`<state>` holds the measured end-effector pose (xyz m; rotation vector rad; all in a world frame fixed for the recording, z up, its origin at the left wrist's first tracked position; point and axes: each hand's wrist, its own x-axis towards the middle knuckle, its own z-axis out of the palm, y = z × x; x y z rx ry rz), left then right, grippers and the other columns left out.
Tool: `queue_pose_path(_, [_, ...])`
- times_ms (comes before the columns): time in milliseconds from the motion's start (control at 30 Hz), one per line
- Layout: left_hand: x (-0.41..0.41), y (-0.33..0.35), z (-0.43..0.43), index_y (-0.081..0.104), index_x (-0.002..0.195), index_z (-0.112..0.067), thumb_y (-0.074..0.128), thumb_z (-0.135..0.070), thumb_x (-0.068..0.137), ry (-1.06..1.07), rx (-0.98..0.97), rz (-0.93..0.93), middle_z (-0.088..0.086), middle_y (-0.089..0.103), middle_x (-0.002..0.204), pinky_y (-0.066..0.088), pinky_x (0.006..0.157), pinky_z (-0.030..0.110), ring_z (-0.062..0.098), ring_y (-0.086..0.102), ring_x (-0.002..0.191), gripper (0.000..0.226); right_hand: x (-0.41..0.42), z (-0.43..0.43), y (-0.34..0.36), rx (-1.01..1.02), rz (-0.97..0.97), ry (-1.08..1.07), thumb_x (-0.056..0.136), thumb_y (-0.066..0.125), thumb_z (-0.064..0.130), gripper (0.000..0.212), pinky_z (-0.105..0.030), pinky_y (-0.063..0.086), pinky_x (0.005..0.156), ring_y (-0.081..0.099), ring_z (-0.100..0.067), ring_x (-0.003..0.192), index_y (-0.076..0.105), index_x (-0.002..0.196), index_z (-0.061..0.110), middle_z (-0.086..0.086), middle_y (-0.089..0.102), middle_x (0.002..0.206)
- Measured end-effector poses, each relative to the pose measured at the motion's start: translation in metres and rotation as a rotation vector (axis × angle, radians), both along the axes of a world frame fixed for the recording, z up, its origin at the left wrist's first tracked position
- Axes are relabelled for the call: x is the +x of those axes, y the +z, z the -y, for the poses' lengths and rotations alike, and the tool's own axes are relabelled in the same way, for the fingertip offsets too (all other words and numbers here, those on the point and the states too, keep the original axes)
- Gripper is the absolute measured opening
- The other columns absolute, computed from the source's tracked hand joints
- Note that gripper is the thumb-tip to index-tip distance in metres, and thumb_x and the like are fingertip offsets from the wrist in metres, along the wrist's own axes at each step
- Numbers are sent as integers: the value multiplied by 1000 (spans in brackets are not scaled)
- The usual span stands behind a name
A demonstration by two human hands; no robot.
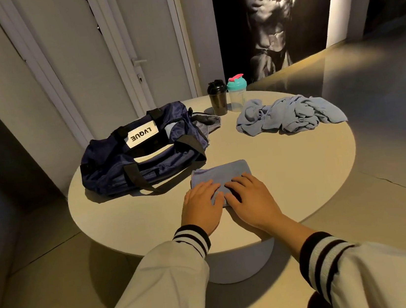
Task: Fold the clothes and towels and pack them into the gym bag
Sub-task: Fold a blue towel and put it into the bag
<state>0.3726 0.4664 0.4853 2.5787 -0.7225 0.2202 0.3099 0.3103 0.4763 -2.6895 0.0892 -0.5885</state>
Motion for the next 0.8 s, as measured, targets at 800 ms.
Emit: queue_pose_path(800, [-2, 3, -19, 65, 112, -43, 70, -40, 89, -40, -603, -265, -8, 41, 153, 30, 117, 52, 21, 31, 144, 23, -21, 6, 14, 410, 161, 68, 88, 61, 59, 37, -40, 39, 108, 54, -12, 115, 59, 114, 33, 12, 63, 116])
